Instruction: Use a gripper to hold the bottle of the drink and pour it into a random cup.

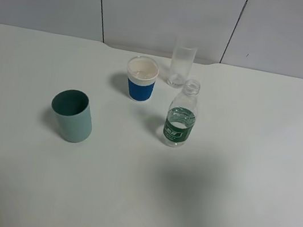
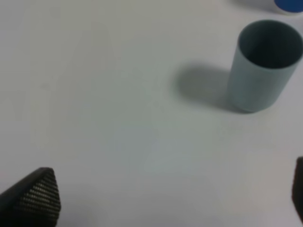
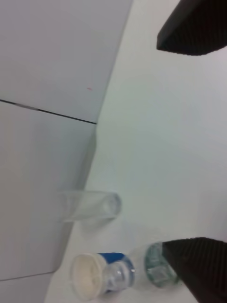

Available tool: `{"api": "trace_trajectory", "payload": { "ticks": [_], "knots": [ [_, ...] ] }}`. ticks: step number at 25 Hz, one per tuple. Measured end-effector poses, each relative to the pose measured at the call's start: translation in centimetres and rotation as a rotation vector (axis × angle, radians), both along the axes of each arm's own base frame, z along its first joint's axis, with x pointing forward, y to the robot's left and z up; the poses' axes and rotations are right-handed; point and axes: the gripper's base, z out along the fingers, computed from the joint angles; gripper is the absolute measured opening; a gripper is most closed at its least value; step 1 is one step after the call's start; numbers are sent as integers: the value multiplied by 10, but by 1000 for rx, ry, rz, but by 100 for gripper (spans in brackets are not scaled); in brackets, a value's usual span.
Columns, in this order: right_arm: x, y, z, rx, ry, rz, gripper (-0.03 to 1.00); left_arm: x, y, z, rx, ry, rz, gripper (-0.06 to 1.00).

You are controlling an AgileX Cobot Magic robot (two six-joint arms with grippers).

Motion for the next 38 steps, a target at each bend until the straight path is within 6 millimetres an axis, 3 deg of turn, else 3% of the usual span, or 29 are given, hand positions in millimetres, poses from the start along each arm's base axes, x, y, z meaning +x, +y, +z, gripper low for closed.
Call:
{"api": "trace_trajectory", "payload": {
  "ticks": [11,17,32,38],
  "knots": [
    [-35,-11,-24,11,75,-29,77,0,0,0,0,0,0,99],
    [-38,-13,-34,-12,177,-46,77,0,0,0,0,0,0,99],
    [-32,-21,-46,-71,215,-140,77,0,0,0,0,0,0,99],
    [-33,-16,-46,-1,236,-110,77,0,0,0,0,0,0,99]
  ]
}}
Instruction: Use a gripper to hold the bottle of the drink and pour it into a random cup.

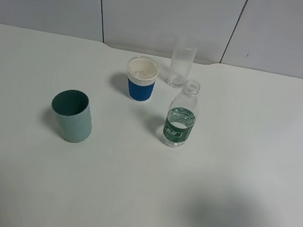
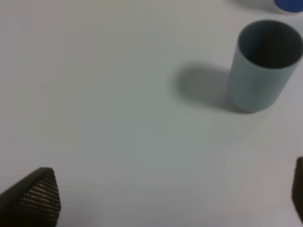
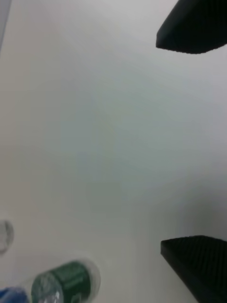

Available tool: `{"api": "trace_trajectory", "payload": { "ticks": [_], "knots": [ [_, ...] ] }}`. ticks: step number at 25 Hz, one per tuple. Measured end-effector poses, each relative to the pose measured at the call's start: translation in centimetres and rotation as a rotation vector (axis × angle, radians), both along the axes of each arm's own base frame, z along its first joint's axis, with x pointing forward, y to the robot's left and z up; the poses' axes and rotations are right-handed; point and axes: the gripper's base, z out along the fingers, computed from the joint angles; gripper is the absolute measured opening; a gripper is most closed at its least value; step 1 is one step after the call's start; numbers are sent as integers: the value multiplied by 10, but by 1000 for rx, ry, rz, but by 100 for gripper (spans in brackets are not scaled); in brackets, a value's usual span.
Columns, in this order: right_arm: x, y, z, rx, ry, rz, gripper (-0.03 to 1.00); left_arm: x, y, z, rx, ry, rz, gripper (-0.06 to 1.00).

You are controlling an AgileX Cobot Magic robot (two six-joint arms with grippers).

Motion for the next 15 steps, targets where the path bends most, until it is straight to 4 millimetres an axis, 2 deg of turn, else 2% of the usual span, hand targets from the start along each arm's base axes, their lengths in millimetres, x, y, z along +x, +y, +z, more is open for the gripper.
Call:
{"api": "trace_trajectory", "payload": {
  "ticks": [8,15],
  "knots": [
    [-1,9,0,92,12,63,77,0,0,0,0,0,0,99],
    [0,10,-1,79,9,79,77,0,0,0,0,0,0,99]
  ]
}}
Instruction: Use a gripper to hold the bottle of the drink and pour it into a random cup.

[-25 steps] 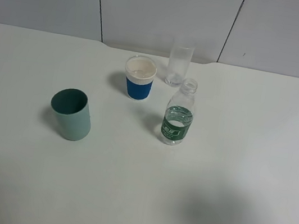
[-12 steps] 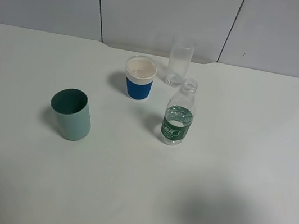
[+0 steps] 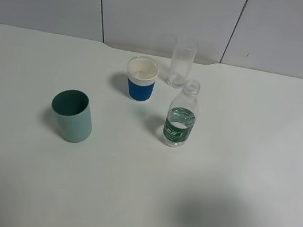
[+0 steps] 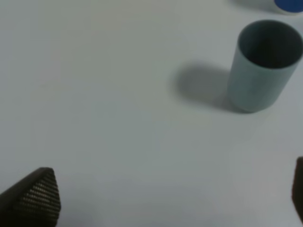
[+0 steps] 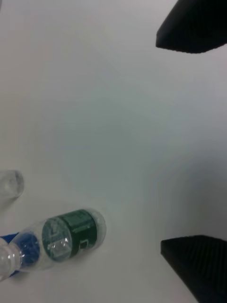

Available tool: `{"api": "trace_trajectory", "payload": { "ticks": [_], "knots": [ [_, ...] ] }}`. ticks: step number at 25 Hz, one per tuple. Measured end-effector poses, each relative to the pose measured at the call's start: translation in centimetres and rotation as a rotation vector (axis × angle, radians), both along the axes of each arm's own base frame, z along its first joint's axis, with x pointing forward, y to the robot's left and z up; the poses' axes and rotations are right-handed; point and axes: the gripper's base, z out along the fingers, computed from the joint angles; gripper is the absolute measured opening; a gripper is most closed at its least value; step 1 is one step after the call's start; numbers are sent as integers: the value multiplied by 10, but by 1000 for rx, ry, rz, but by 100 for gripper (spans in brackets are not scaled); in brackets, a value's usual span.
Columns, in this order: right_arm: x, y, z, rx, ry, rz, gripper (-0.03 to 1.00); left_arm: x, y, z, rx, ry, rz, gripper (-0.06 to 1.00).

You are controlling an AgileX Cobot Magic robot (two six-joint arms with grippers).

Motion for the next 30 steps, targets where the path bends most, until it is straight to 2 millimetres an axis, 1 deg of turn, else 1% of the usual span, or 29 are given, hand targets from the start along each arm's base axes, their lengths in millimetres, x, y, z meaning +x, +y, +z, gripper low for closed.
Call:
{"api": "trace_trajectory", "payload": {
  "ticks": [30],
  "knots": [
    [0,-1,0,3,3,7,77,0,0,0,0,0,0,99]
  ]
}}
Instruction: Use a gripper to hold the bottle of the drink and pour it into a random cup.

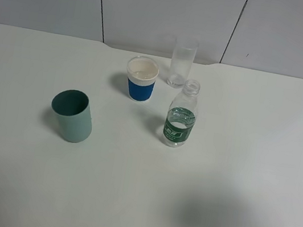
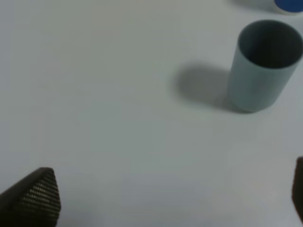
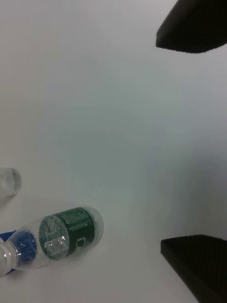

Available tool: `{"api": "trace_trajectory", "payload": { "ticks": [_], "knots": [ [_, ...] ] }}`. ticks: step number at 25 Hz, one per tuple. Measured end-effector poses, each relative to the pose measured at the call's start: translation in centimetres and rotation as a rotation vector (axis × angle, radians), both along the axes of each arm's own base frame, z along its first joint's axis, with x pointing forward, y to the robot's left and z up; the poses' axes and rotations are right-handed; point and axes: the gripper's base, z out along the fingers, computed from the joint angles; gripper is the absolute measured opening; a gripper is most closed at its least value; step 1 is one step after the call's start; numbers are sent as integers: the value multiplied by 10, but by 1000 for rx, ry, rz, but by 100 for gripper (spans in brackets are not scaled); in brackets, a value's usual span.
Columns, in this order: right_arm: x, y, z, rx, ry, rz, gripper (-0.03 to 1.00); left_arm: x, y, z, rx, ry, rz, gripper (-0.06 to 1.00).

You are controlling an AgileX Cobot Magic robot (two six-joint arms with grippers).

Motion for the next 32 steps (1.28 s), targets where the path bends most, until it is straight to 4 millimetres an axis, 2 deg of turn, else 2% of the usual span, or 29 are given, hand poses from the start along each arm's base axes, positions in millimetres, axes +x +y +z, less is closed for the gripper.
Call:
{"api": "trace_trajectory", "payload": {
  "ticks": [12,32],
  "knots": [
    [0,0,0,-1,0,-145,77,0,0,0,0,0,0,99],
    [0,0,0,-1,0,-153,77,0,0,0,0,0,0,99]
  ]
}}
